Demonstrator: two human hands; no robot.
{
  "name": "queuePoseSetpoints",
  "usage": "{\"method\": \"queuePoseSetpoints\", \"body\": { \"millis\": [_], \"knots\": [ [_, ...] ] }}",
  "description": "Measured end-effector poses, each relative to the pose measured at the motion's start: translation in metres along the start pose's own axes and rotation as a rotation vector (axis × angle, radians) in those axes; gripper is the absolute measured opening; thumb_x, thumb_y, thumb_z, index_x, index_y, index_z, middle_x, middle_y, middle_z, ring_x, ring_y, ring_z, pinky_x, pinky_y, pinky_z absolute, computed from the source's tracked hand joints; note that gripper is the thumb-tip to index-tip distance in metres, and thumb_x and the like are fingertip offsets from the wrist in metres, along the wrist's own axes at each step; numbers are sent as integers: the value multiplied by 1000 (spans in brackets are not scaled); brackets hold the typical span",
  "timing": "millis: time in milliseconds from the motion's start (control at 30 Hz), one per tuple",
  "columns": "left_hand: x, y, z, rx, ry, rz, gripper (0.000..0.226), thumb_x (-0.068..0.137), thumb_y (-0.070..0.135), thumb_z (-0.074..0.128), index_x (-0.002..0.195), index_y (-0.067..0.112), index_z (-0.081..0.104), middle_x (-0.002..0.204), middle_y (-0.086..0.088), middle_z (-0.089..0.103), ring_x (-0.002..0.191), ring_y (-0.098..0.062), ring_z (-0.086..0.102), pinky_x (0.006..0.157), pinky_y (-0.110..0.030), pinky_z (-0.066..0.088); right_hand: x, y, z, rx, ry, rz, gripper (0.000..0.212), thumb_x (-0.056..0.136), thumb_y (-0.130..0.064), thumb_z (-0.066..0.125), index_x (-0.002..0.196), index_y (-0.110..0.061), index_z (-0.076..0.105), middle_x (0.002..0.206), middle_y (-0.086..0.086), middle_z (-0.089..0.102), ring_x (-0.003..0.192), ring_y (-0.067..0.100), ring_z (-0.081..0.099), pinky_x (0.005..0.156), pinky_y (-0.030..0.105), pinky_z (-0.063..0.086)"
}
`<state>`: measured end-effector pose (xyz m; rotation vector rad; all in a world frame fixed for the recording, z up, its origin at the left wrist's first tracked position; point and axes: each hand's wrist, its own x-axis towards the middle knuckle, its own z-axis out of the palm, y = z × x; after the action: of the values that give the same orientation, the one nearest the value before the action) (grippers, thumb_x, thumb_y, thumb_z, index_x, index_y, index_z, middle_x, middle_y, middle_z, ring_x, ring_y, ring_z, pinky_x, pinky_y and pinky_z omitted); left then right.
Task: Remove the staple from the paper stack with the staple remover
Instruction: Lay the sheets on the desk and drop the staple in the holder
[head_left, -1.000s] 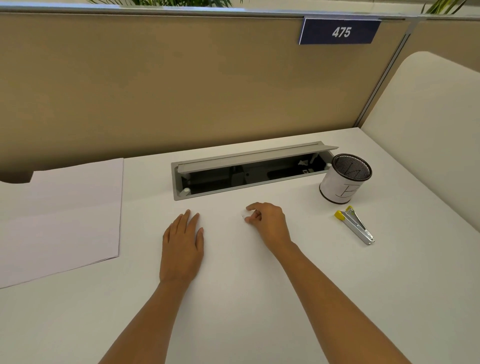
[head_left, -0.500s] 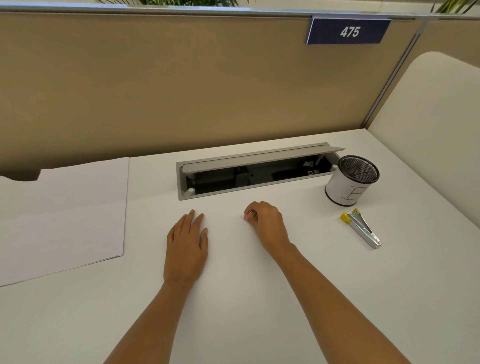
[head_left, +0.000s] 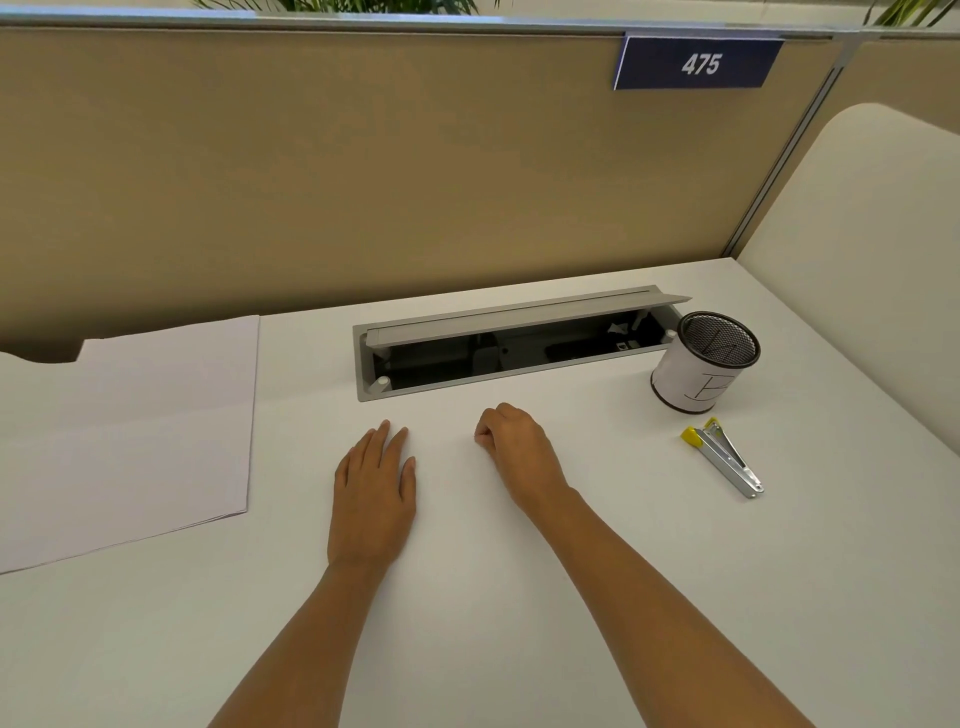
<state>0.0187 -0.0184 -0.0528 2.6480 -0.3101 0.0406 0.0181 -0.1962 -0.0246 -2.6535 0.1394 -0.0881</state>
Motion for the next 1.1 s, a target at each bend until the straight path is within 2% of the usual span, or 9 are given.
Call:
{"method": "queuePoseSetpoints", "body": {
  "millis": [67, 167, 233, 300, 367, 567, 733, 933, 1100],
  "knots": [
    [-1, 0, 0, 1, -9, -1, 60, 89, 43, 18, 143, 20, 32, 154, -1, 27, 143, -21, 22, 116, -35, 14, 3, -2, 1, 21, -30, 44, 19, 93, -6, 45, 106, 1, 57, 111, 16, 57, 98, 24, 52, 73, 17, 31],
    [0, 1, -1, -8, -7, -3, 60, 89, 43, 18, 143, 20, 32, 154, -2, 27, 143, -21, 22, 116, -35, 14, 7, -3, 2, 54, -79, 71, 24, 94, -2, 35, 104, 6, 55, 112, 23, 53, 104, 35, 48, 78, 30, 35],
    [0, 1, -2, -15, -5, 1, 60, 89, 42, 18, 143, 20, 33, 154, -2, 28, 143, -21, 22, 116, -35, 14, 8, 0, -3, 93, -76, 106, 22, 93, -1, 39, 104, 5, 57, 112, 23, 54, 105, 33, 51, 78, 26, 35],
    [-1, 1, -2, -16, -5, 7, 56, 91, 41, 20, 142, 20, 33, 153, -1, 28, 143, -20, 22, 116, -34, 14, 10, 7, -17, 228, 31, 193, 18, 89, 0, 46, 98, 3, 61, 109, 19, 59, 96, 25, 55, 72, 15, 32],
    [-1, -1, -2, -12, 0, 18, 48, 97, 35, 26, 142, 20, 34, 153, -1, 28, 143, -19, 21, 116, -33, 13, 10, 20, -43, 347, 215, 275, 15, 86, 0, 50, 89, 2, 64, 101, 18, 63, 86, 23, 56, 67, 18, 33],
    [0, -1, -1, -23, 13, 21, 45, 98, 28, 34, 142, 19, 35, 153, -2, 29, 143, -20, 22, 116, -33, 13, 11, 99, -149, 113, 612, 412, 20, 87, -3, 51, 94, 0, 69, 98, 17, 67, 93, 32, 60, 67, 18, 31],
    [0, 0, -1, 16, 25, 35, 44, 97, 27, 35, 140, 16, 38, 151, -4, 32, 142, -22, 26, 116, -36, 17, 18, 157, -179, -168, 547, 506, 18, 89, -8, 54, 95, -1, 69, 101, 27, 63, 98, 44, 54, 79, 40, 41],
    [1, -1, 1, 25, 32, 35, 44, 97, 26, 36, 139, 17, 39, 151, -4, 34, 141, -22, 27, 115, -36, 18, 22, 172, -175, -249, 462, 492, 24, 92, -12, 50, 102, -1, 69, 100, 28, 67, 100, 44, 55, 80, 39, 44],
    [2, -2, 0, 28, 38, 45, 43, 97, 25, 37, 139, 16, 40, 150, -5, 34, 141, -23, 28, 115, -37, 19, 6, 143, -173, 29, 667, 435, 14, 83, -5, 57, 89, -6, 70, 92, 16, 69, 90, 30, 59, 70, 26, 35]
  ]
}}
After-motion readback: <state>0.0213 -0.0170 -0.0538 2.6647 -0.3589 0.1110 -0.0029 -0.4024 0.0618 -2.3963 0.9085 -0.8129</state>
